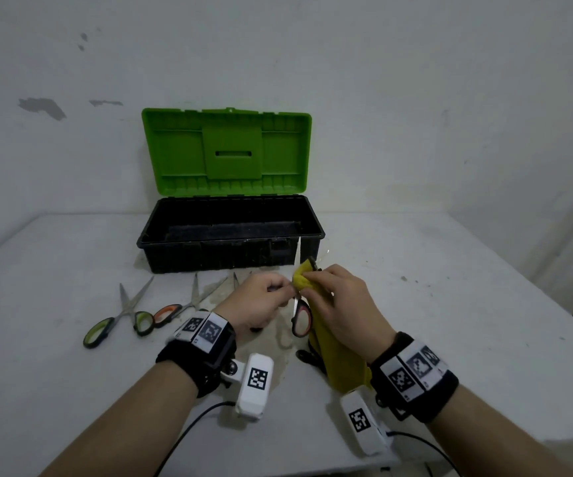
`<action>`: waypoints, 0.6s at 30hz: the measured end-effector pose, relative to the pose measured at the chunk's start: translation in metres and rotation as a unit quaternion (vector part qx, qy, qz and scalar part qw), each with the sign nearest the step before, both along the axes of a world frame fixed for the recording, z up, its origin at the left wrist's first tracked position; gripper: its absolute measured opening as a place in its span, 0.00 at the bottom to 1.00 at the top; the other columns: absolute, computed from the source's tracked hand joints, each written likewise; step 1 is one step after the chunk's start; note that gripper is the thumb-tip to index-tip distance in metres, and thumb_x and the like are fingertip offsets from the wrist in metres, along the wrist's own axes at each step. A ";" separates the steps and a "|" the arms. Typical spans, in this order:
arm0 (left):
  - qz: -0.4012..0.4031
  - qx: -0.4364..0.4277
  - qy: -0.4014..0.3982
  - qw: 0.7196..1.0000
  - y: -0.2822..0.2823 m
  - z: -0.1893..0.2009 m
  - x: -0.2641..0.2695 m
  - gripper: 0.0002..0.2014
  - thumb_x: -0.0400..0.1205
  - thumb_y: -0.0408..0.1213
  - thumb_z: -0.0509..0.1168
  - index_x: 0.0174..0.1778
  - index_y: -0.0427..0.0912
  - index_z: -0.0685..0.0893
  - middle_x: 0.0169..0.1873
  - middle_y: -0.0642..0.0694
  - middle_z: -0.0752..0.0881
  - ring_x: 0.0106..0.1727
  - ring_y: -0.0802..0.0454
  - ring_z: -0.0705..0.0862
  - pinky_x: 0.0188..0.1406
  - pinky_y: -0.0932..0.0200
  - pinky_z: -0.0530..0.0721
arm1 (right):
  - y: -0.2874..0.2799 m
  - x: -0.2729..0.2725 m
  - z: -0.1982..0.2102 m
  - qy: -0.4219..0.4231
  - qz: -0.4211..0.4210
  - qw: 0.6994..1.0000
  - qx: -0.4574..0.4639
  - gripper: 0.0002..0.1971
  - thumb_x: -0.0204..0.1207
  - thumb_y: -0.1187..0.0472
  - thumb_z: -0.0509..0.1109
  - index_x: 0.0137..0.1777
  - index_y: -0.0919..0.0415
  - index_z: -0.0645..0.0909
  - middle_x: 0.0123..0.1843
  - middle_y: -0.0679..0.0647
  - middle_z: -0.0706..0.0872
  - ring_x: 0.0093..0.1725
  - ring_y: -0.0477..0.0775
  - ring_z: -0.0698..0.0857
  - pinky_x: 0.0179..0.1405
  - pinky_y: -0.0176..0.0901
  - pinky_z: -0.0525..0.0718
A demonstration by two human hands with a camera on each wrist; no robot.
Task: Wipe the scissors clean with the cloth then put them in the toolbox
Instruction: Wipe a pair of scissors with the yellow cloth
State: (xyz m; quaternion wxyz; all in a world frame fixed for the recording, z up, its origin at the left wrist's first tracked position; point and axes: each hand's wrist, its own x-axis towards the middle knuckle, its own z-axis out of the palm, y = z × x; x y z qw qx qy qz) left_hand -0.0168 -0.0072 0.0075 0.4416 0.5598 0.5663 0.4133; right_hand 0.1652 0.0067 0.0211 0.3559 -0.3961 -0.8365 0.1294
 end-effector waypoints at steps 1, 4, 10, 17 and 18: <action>-0.001 0.006 0.010 1.000 -0.001 0.000 0.000 0.11 0.86 0.38 0.67 0.36 0.46 0.84 0.26 0.53 0.77 0.19 0.61 0.67 0.19 0.65 0.63 | 0.000 -0.001 0.001 -0.001 0.001 1.000 0.003 0.14 0.79 0.55 0.72 0.62 0.55 0.86 0.47 0.48 0.80 0.45 0.45 0.79 0.46 0.23 0.71; -0.012 0.018 0.029 0.999 -0.002 0.000 -0.001 0.09 0.86 0.36 0.66 0.39 0.41 0.84 0.26 0.52 0.76 0.17 0.65 0.68 0.19 0.69 0.63 | 0.000 -0.002 0.003 -0.013 0.003 1.000 -0.003 0.13 0.78 0.54 0.73 0.61 0.53 0.87 0.45 0.47 0.79 0.44 0.45 0.78 0.44 0.25 0.72; -0.002 0.027 0.011 1.000 -0.006 0.002 0.003 0.09 0.86 0.36 0.66 0.41 0.39 0.84 0.26 0.52 0.76 0.16 0.67 0.71 0.17 0.75 0.66 | 0.001 -0.002 0.006 -0.007 -0.002 1.000 -0.002 0.11 0.82 0.51 0.68 0.55 0.53 0.89 0.42 0.48 0.81 0.40 0.44 0.78 0.40 0.26 0.72; -0.013 0.023 0.010 1.000 -0.007 0.005 0.006 0.11 0.86 0.34 0.65 0.37 0.41 0.82 0.22 0.54 0.73 0.18 0.61 0.66 0.16 0.68 0.62 | 0.002 -0.001 0.002 -0.044 0.001 0.999 0.004 0.13 0.80 0.54 0.71 0.61 0.56 0.86 0.49 0.52 0.81 0.45 0.50 0.80 0.46 0.33 0.79; -0.013 0.027 0.010 1.000 -0.006 0.005 0.006 0.12 0.86 0.34 0.66 0.36 0.41 0.81 0.21 0.56 0.73 0.17 0.63 0.66 0.16 0.70 0.63 | 0.002 0.000 0.002 -0.050 0.004 0.999 0.021 0.12 0.81 0.55 0.70 0.60 0.56 0.87 0.48 0.53 0.81 0.44 0.52 0.81 0.45 0.40 0.82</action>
